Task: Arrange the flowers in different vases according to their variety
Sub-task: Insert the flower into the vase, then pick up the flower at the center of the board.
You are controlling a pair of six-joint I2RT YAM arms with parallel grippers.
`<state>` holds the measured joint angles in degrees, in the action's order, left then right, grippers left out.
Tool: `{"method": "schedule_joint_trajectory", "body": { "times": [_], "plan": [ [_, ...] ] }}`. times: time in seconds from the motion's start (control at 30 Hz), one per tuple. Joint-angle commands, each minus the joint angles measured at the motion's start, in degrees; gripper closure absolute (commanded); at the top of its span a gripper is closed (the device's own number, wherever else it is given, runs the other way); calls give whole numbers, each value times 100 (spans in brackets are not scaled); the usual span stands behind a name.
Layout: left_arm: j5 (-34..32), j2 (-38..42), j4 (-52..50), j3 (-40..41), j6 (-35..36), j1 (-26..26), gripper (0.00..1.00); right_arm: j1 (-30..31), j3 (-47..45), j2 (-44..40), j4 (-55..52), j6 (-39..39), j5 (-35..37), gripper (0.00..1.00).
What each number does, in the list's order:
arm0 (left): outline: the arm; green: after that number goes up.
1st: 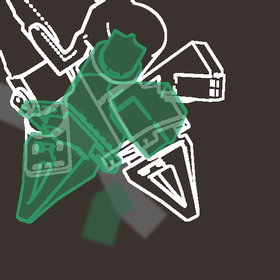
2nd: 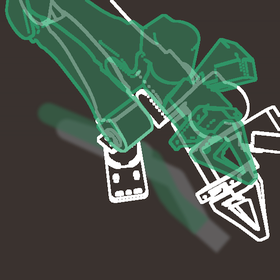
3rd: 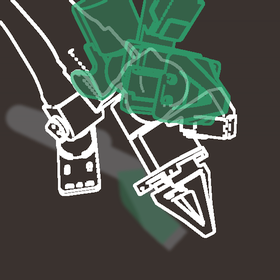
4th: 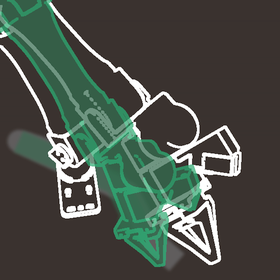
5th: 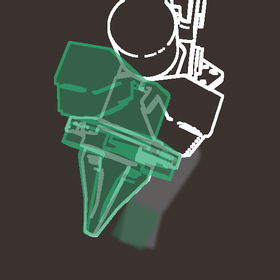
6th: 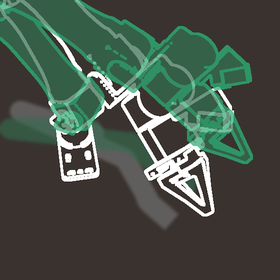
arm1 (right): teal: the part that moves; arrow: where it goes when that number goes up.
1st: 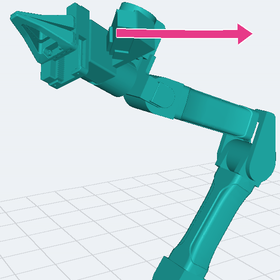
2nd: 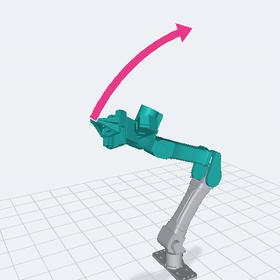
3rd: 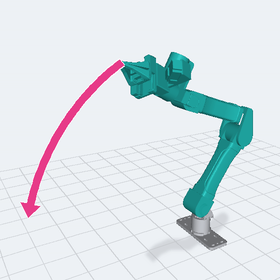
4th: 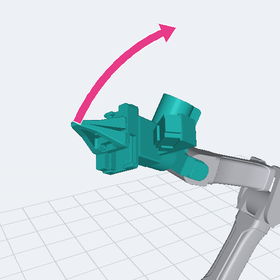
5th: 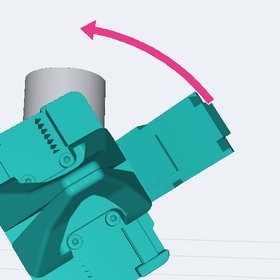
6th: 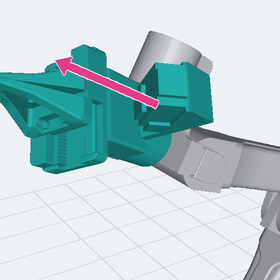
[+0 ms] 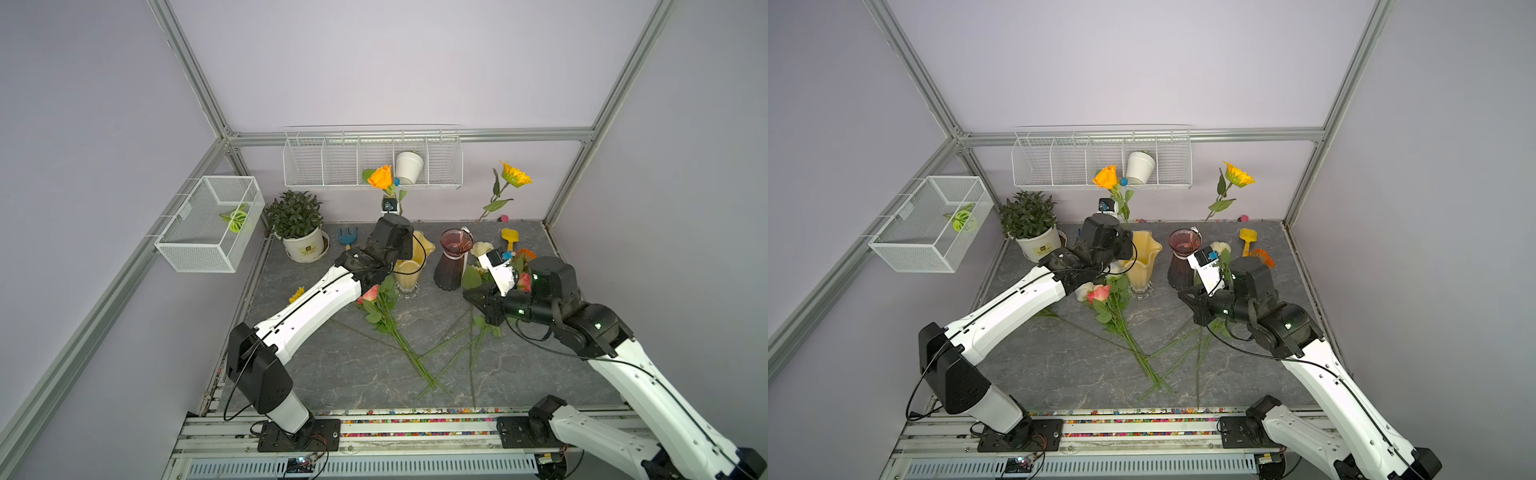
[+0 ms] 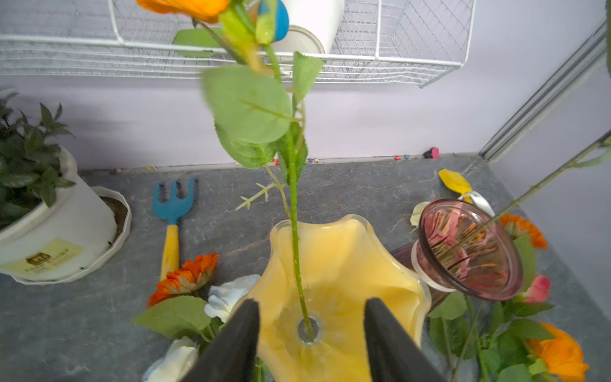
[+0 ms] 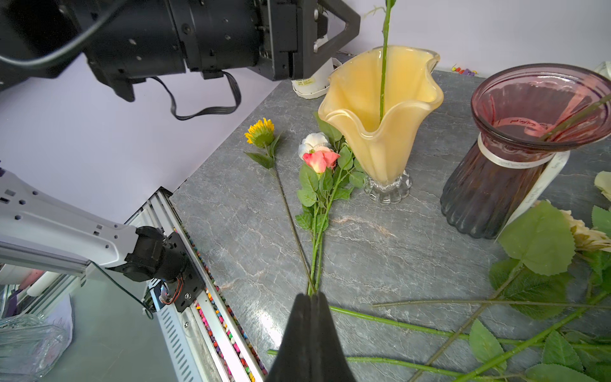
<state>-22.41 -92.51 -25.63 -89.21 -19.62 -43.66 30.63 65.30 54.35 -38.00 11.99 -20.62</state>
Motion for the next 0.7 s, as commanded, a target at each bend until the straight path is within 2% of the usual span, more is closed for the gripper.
{"method": "schedule_joint_trajectory", "body": {
  "times": [0.0, 0.03, 0.13, 0.23, 0.33, 0.53, 0.67],
  "plan": [
    [242, 288, -494, -132, -155, 17, 32, 2, 63, -2, -211, 36, 248, 100],
    [346, 386, -581, -100, -157, 16, 30, -4, 102, 12, -326, 97, 410, 100],
    [698, 769, -704, 86, -196, 18, 28, -7, 223, 115, -725, 510, 1157, 91],
    [972, 1247, -733, 357, -346, 20, 26, -96, 163, 274, -1162, 1133, 1738, 73],
    [1243, 1736, -688, 647, -458, 7, 24, -369, -266, 389, -1271, 1836, 1921, 64],
    [1758, 2430, -806, 1055, -484, 8, 21, -1123, -1378, 640, -174, 2547, 1421, 62],
    [1958, 2706, -815, 1409, -379, 8, 20, -1525, -1656, 1120, 639, 2922, 1363, 62]
  ]
}}
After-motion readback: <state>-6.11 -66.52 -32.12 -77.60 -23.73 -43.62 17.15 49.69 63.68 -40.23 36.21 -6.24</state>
